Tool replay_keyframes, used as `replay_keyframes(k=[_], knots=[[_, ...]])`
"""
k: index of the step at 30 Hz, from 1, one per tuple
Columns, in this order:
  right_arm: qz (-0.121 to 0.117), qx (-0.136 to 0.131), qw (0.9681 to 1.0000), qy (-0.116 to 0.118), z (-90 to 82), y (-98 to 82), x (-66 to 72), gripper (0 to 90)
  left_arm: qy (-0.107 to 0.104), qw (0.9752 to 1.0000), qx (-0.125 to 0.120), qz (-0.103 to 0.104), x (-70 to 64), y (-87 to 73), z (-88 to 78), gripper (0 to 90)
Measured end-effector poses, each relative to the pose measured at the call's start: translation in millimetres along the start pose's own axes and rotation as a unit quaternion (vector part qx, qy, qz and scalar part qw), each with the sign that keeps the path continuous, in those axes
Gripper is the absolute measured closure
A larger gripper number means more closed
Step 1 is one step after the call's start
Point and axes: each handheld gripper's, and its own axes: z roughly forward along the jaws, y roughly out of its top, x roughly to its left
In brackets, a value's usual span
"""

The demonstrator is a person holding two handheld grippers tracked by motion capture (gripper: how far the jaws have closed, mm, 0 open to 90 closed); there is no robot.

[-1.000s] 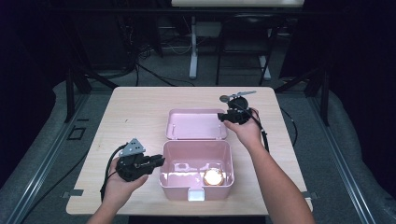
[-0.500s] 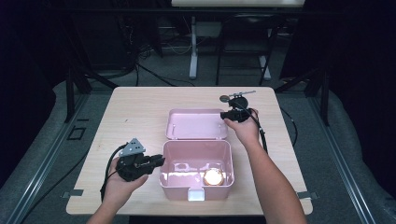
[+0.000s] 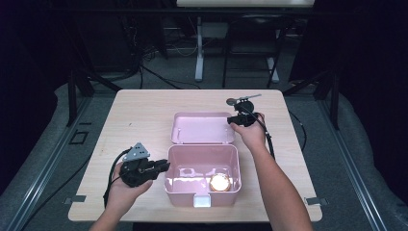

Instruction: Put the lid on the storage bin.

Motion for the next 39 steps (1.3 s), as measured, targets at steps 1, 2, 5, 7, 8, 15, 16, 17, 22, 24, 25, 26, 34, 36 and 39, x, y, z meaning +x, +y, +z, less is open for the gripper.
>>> replay_keyframes(k=[1, 2, 5, 7, 8, 15, 16, 17, 22, 24, 25, 26, 34, 36, 39], knots=[[-0.001, 0.000, 1.0000, -0.002, -0.1, -0.2, -0.5, 63.5, 0.000, 1.0000, 0.000, 0.000, 0.0, 0.0, 0.0, 78.5], [0.000, 0.001, 1.0000, -0.001, 0.0, -0.2, -1.1, 64.4, 0.000, 1.0000, 0.000, 0.000, 0.0, 0.0, 0.0, 78.5], [-0.003, 0.006, 1.0000, 0.000, 1.2, -0.4, -1.2, 68.2, 0.000, 1.0000, 0.000, 0.002, 0.2, 0.1, 0.0, 78.5], [-0.005, 0.010, 0.9999, 0.000, 2.1, -0.5, -0.6, 68.0, -0.001, 1.0000, 0.001, 0.002, 0.4, 0.2, 0.0, 78.5], [-0.003, 0.011, 0.9999, -0.003, 2.7, -0.5, -0.2, 67.1, -0.001, 1.0000, 0.001, 0.002, 0.3, 0.2, 0.0, 78.5], [0.006, 0.019, 0.9998, 0.001, 4.9, -0.9, 0.7, 69.4, 0.000, 1.0000, 0.000, 0.002, 0.3, 0.1, 0.0, 78.5], [0.006, 0.020, 0.9998, 0.002, 5.2, -1.1, 0.7, 69.8, 0.000, 1.0000, 0.000, 0.002, 0.3, 0.1, 0.0, 78.5], [0.007, 0.022, 0.9997, 0.002, 5.4, -1.0, 0.9, 70.2, -0.001, 1.0000, 0.001, 0.002, 0.3, 0.2, 0.0, 78.5], [0.017, 0.030, 0.9994, 0.002, 6.2, 0.2, 2.6, 72.5, -0.001, 1.0000, 0.001, 0.002, 0.5, 0.3, 0.0, 78.5], [0.020, 0.032, 0.9993, 0.003, 6.7, 0.2, 3.0, 74.3, -0.001, 1.0000, 0.001, 0.003, 0.5, 0.3, -0.1, 78.5], [0.023, 0.033, 0.9992, 0.005, 6.7, 0.3, 3.0, 75.2, -0.001, 1.0000, 0.001, 0.003, 0.5, 0.3, -0.1, 78.5], [0.027, 0.033, 0.9991, 0.006, 6.7, 0.3, 3.1, 75.3, -0.001, 1.0000, 0.001, 0.003, 0.4, 0.3, -0.1, 78.5], [0.034, 0.031, 0.9989, 0.007, 6.8, 0.4, 2.4, 77.0, -0.001, 1.0000, 0.001, 0.004, 0.4, 0.2, 0.0, 78.5], [0.035, 0.031, 0.9989, 0.007, 6.8, 0.3, 2.5, 77.1, -0.001, 1.0000, 0.000, 0.004, 0.4, 0.2, 0.0, 78.5], [0.036, 0.032, 0.9988, 0.006, 6.9, 0.4, 2.4, 77.2, -0.001, 1.0000, 0.001, 0.004, 0.4, 0.3, 0.0, 78.5]])
